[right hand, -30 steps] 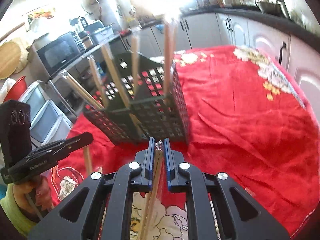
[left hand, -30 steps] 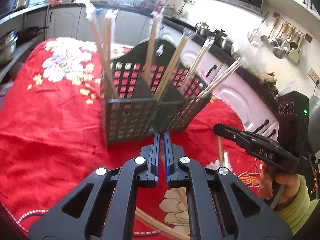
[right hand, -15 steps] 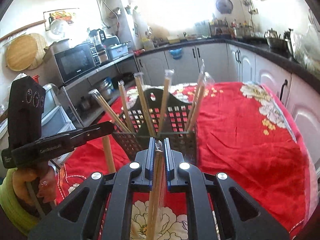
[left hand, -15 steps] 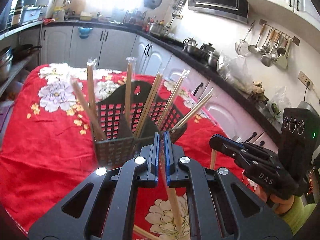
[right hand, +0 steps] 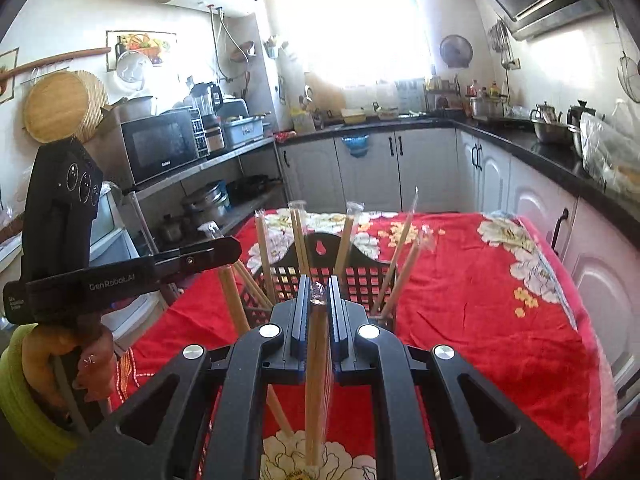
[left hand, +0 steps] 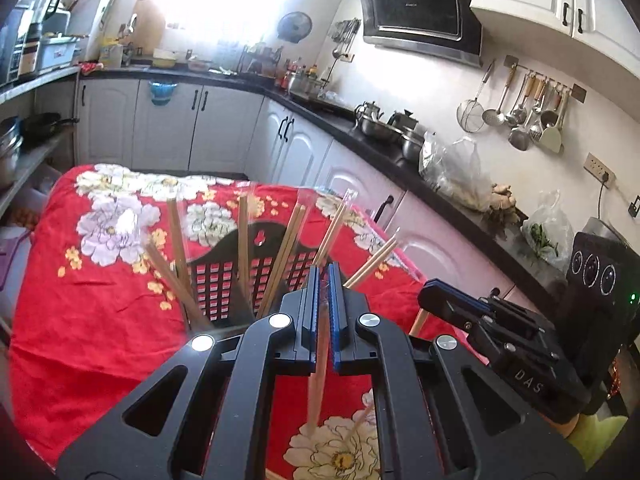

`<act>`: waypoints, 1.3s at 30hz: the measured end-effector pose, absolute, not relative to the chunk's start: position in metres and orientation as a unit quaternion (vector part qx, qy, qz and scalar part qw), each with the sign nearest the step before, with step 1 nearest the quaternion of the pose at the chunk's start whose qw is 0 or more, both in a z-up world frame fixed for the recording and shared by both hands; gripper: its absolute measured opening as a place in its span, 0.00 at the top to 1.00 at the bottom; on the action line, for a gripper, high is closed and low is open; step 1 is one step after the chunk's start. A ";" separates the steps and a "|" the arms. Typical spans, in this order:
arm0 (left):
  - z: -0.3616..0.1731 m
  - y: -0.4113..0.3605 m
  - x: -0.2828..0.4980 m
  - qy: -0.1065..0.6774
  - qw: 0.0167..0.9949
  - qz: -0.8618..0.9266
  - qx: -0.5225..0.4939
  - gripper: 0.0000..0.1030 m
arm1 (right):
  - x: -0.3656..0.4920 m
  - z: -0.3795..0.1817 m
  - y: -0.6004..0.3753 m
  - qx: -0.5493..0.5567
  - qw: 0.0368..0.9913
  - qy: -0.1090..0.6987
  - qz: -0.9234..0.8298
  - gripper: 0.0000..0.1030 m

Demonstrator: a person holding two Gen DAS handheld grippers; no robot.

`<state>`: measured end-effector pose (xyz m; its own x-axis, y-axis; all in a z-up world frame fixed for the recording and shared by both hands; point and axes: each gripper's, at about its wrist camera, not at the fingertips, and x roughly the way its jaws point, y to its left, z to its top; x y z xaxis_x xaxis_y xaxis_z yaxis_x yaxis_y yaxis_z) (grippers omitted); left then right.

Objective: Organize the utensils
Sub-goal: 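Lift both held chopsticks and carry them above the black caddy, then lower the chopsticks into the caddy and open both tools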

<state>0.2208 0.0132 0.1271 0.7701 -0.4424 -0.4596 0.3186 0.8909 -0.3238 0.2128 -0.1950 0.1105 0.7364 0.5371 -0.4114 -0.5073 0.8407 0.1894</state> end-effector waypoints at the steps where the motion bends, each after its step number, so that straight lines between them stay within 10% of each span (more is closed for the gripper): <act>1: 0.131 0.013 0.221 0.268 0.935 -0.205 -0.113 0.98 | 0.213 0.112 -0.195 0.032 0.932 0.228 0.280 0.92; 39: 0.248 0.082 0.268 0.151 0.965 -0.143 -0.158 0.98 | 0.277 0.239 -0.188 0.043 0.960 0.113 0.252 0.92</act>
<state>0.2678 0.0822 0.2485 0.9135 -0.3244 -0.2456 0.2294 0.9092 -0.3476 0.2775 -0.1877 0.2388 0.8476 0.4936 -0.1948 -0.4744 0.8693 0.1386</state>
